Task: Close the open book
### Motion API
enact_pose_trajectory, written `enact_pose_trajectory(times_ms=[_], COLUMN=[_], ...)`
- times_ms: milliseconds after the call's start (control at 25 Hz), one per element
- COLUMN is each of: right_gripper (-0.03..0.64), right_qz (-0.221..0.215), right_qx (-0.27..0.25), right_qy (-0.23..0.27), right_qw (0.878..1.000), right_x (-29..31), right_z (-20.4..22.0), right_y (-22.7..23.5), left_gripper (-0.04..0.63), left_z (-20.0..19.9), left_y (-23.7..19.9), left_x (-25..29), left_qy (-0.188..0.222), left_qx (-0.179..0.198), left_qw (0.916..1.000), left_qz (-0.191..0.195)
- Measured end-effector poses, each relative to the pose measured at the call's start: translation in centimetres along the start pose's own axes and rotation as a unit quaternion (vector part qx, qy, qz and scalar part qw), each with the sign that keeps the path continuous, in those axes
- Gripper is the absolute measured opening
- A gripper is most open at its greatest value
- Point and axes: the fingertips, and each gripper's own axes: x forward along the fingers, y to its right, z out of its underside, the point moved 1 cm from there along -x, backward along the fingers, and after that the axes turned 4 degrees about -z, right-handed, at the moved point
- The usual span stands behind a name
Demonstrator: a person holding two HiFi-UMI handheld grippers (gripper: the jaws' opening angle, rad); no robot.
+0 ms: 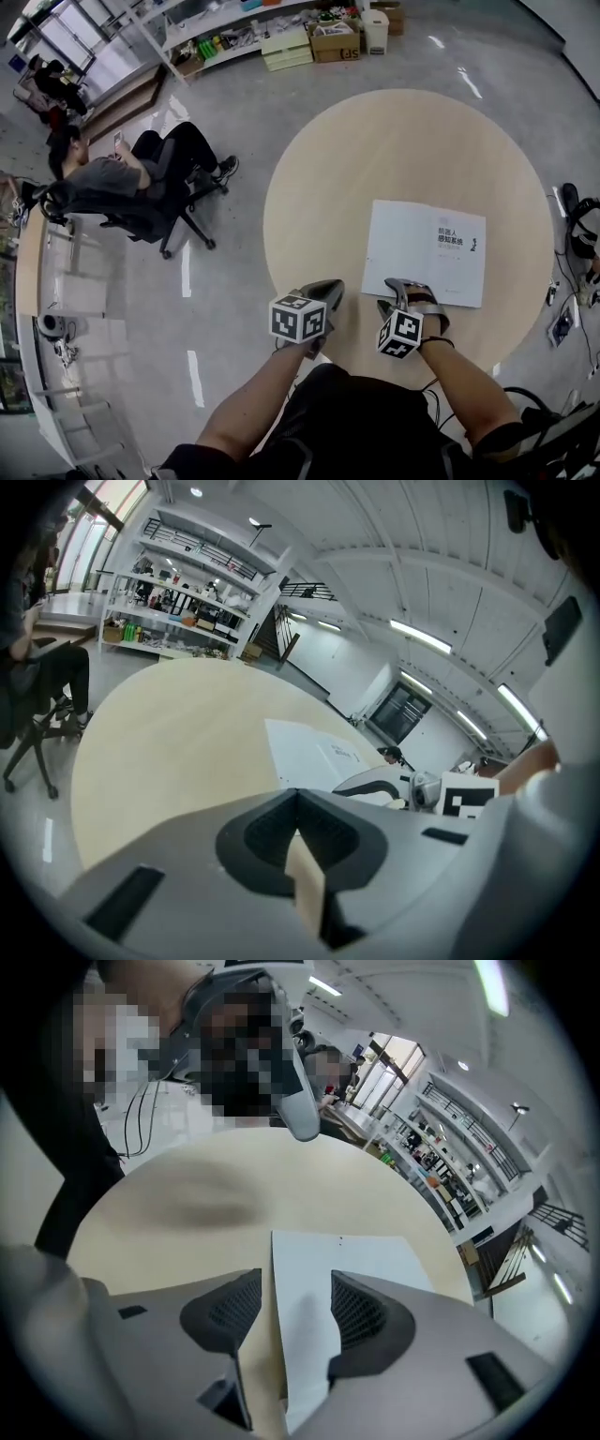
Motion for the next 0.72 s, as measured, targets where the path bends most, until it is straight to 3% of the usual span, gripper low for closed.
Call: enact_pose_trajectory(times_ms=[200, 280, 440, 560, 720], right_gripper=[0.224, 0.163, 0.126, 0.05, 0.011], right_qz=[-0.005, 0.0, 0.006, 0.029, 0.083], right_qx=[-0.034, -0.046, -0.053, -0.051, 0.011], right_qy=[-0.018, -0.021, -0.028, -0.002, 0.059], right_qw=[0.999, 0.999, 0.998, 0.998, 0.995], right_x=[0.9, 1.0, 1.3, 0.4, -3.2], right_z=[0.0, 0.0, 0.4, -0.5, -1.4], right_y=[-0.5, -0.6, -0.7, -0.6, 1.0], left_gripper=[-0.011, -0.011, -0.011, -0.011, -0.011], left_z=[0.5, 0.6, 0.8, 0.7, 0.1], left_y=[-0.3, -0.3, 0.0, 0.2, 1.1], left_x=[-0.2, -0.2, -0.1, -0.1, 0.1], left_qy=[-0.001, -0.004, -0.009, -0.01, -0.013], left_qx=[-0.008, -0.008, -0.005, -0.001, 0.002], left_qw=[1.0, 0.9999, 0.9999, 0.9998, 0.9996], left_qz=[0.006, 0.007, 0.01, 0.015, 0.023])
